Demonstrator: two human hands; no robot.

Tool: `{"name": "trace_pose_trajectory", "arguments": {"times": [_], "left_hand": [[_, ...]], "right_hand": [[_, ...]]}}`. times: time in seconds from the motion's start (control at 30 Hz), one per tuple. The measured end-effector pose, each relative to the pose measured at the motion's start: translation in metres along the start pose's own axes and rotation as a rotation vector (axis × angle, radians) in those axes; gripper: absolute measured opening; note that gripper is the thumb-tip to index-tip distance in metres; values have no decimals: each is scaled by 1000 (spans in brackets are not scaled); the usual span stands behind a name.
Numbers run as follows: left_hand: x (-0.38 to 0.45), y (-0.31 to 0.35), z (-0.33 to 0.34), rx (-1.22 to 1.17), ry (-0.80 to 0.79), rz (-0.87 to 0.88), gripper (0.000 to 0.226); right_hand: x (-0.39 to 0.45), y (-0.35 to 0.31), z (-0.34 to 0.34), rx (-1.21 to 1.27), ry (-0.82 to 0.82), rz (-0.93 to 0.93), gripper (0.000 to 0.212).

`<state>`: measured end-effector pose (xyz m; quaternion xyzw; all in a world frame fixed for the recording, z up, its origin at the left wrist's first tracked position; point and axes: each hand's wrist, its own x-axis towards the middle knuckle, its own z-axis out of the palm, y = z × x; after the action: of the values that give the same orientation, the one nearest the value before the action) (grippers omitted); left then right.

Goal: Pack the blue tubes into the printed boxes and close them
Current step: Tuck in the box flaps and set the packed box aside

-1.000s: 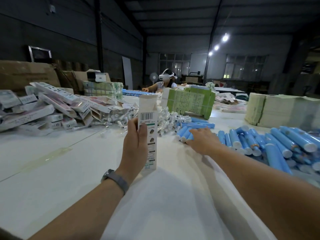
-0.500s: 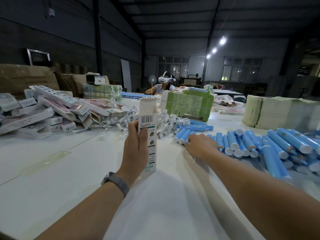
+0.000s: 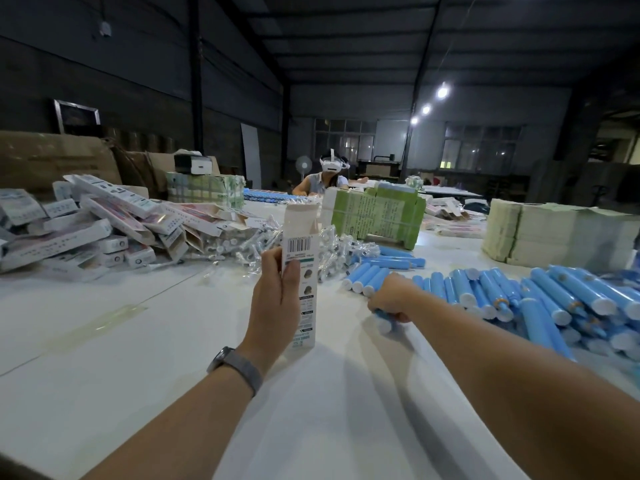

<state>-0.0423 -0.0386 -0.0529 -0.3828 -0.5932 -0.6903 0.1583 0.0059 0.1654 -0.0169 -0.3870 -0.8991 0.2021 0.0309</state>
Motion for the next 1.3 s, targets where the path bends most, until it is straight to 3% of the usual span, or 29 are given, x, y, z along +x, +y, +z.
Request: {"name": "trace_pose_trajectory", "arguments": {"times": [0.07, 0.17, 0.3, 0.4, 0.5, 0.63, 0.77, 0.9, 0.97, 1.1, 1.23, 1.3], "left_hand": [[1, 0, -1, 11, -1, -6, 20], [3, -3, -2, 36, 16, -21, 11], [5, -4, -2, 71, 33, -31, 11], [4, -1, -4, 87, 34, -31, 11], [4, -1, -3, 141, 38, -13, 14], [4, -3, -3, 193, 52, 10, 14], [4, -3, -3, 186, 56, 7, 15], [4, -2, -3, 180, 44, 10, 20], [5, 0, -4, 202, 32, 12, 24], [6, 0, -4, 236, 49, 6, 22], [6, 0, -4, 208, 66, -3, 20], [8, -2, -5, 197, 113, -2, 19]], "right_hand": [[-3, -5, 0, 125, -36, -10, 13], [-12, -23, -10, 547, 2, -94, 12], [-43, -58, -41, 1098, 97, -445, 14], [-67, -77, -61, 1294, 156, -611, 12], [-80, -87, -63, 1211, 196, -696, 8], [-83, -93, -51, 875, 230, -759, 36], [-85, -94, -47, 797, 305, -776, 46], [-88, -96, -52, 740, 379, -937, 96], [-88, -98, -59, 682, 403, -979, 107], [-89, -102, -63, 533, 445, -946, 94], [-91, -105, -50, 473, 482, -973, 38], [-86, -105, -38, 445, 456, -969, 25]]}}
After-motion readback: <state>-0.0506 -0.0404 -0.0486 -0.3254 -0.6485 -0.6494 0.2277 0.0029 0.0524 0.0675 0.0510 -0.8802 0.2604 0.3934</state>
